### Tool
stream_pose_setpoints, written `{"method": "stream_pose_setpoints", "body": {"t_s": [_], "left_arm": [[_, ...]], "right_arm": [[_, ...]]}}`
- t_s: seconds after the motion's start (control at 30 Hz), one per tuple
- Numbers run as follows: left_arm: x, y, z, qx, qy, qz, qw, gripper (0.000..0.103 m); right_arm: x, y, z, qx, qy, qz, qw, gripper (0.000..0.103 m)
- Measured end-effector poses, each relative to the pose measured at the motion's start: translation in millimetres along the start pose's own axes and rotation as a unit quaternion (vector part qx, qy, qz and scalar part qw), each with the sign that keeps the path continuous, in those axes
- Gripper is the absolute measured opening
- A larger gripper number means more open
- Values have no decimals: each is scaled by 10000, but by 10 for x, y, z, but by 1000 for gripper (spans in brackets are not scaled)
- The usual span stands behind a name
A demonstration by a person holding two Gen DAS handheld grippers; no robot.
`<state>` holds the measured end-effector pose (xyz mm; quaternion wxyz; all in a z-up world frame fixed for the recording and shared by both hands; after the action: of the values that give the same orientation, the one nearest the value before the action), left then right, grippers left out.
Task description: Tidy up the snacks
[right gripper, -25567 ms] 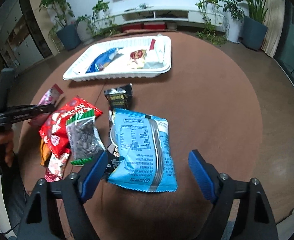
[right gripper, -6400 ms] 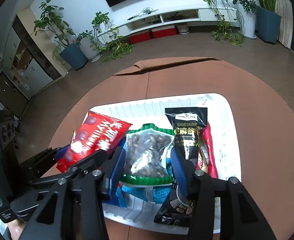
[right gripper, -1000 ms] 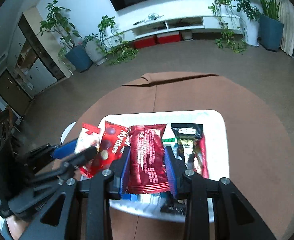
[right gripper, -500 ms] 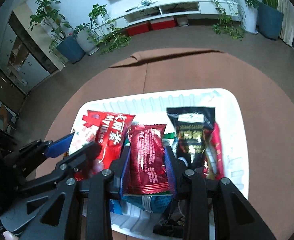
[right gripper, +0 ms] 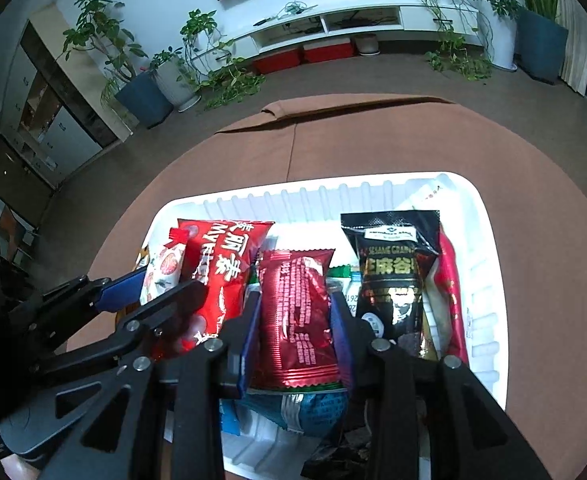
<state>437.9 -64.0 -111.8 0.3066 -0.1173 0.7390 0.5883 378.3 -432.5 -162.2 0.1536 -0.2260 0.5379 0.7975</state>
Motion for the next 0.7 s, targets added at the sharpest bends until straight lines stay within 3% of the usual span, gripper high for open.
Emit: {"method": "stream_pose_setpoints", "body": {"t_s": [0.4,0.7], "left_arm": [[31,109,80,-31,174,-135,9998,56],[46,299,100,-11,236,-309,9992,62]], "right_arm": [[-1,97,-22,30,-62,-152,9999,41],[6,219,-3,82,-38,-321,9994,51]]}}
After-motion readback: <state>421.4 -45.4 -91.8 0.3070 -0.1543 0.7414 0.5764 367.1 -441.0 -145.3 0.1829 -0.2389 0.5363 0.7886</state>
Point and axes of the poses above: each gripper's, at about its wrist camera, not at the fingertips, and y roughly against the way its jaws point, z to its left, x to its underside, the point moved 3 cm from there along -y, roughly the way its jaws point, and after that the axes turned 1 degree about x, right-handed, at the moved point
